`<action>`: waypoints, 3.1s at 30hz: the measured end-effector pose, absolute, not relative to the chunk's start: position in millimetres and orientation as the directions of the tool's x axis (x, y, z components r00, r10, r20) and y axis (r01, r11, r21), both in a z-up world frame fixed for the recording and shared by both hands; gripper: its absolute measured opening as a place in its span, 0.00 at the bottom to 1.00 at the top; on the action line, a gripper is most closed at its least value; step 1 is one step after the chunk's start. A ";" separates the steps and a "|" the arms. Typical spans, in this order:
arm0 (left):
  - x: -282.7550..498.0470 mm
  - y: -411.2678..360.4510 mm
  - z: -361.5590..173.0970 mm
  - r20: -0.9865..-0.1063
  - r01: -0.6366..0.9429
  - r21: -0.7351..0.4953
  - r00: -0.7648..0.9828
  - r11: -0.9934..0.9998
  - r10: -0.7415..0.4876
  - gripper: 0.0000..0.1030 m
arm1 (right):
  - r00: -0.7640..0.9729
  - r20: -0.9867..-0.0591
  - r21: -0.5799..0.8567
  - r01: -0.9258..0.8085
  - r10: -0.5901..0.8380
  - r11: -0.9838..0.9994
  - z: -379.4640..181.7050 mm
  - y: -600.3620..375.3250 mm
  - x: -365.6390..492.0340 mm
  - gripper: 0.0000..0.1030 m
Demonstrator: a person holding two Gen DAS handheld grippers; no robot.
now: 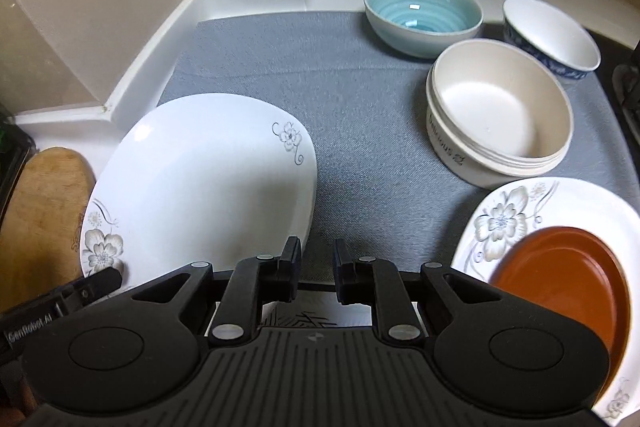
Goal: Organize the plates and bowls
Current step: 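Lift the white oval plate off the mat with the left tool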
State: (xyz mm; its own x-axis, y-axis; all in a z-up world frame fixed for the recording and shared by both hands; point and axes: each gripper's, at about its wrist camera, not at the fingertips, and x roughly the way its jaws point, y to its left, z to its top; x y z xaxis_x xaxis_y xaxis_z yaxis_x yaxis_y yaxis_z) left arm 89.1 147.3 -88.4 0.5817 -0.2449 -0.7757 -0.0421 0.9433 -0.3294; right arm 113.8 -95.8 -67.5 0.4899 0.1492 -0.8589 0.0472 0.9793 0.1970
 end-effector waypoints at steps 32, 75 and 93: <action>72.5 150.7 -68.5 -0.776 0.055 -0.259 0.582 0.964 -0.242 0.38 | 0.415 -0.892 0.202 0.013 0.179 0.979 -73.6 -98.3 84.9 0.22; 91.6 125.5 -81.5 -0.825 0.203 -0.169 0.505 0.964 -0.252 0.27 | 0.382 -0.902 0.228 0.027 0.200 0.973 -73.4 -110.9 78.0 0.20; 110.8 127.4 -85.9 -0.806 0.213 -0.195 0.522 0.958 -0.280 0.18 | 0.466 -0.857 0.274 0.051 0.219 0.960 -81.8 -117.8 77.6 0.24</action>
State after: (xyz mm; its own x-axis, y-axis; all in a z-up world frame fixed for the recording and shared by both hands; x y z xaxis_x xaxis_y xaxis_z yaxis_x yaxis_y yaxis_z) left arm 110.8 127.4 -85.9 0.5223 -0.2799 -0.8055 0.2126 0.9575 -0.1948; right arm 77.6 -117.8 -81.8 0.4660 0.2193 -0.8572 0.0514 0.9604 0.2737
